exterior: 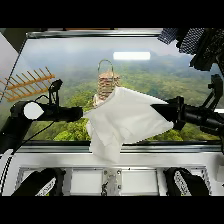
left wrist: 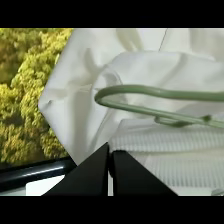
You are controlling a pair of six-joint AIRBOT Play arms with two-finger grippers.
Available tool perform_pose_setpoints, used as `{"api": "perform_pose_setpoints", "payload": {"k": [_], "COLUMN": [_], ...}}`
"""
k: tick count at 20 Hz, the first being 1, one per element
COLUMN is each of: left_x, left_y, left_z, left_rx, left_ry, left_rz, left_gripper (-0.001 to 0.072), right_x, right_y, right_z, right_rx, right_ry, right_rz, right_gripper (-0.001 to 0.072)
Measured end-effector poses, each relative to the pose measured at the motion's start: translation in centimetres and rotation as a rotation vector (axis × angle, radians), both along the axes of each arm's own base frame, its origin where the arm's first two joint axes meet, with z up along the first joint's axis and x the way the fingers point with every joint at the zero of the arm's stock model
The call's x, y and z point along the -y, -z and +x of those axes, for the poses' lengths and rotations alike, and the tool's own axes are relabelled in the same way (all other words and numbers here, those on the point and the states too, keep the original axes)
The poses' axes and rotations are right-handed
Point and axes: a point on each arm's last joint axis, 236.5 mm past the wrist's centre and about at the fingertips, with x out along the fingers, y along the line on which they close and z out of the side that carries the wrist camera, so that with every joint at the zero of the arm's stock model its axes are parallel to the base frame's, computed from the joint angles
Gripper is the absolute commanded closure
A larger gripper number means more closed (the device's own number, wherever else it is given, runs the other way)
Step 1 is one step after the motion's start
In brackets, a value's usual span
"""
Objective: Fold the clothes and pants, and hang the long-sleeved shirts on hangers.
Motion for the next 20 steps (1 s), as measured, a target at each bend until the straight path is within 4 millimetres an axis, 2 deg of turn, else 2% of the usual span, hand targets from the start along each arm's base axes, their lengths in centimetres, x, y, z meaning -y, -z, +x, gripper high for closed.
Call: {"api": "perform_pose_setpoints", "payload": {"k": [5, 10, 14, 17, 20], "left_x": [0.3, 0.2, -1.5, -3.1, -3.8], "left_y": [-1.4, -1.9, -2.0, -1.7, -2.1], "left_z": [1.3, 2.3, 3.2, 3.3, 3.4], "left_rx": [0.070, 0.119, 0.123, 0.103, 0.107], "left_ry": [0.006, 0.003, -0.050, -0.082, -0.074], "left_rz": [-0.008, -0.004, -0.003, 0.007, 0.019], "left_gripper": [0.0696, 0.0696, 0.0696, 0.0696, 0.0696], "right_x": [0.0, 0.0, -0.2, -0.3, -0.2], "right_y": [-2.4, -2.8, -2.0, -0.3, 1.3], "right_z": [0.0, -0.2, -0.6, -0.8, -0.9], "right_rx": [0.028, 0.006, -0.015, -0.051, -0.075], "right_ry": [0.012, 0.008, -0.009, -0.017, -0.017], "right_rz": [0.086, 0.113, 0.086, 0.021, -0.045], "right_gripper": [0.0701, 0.0701, 0.0701, 0.0701, 0.0701]}}
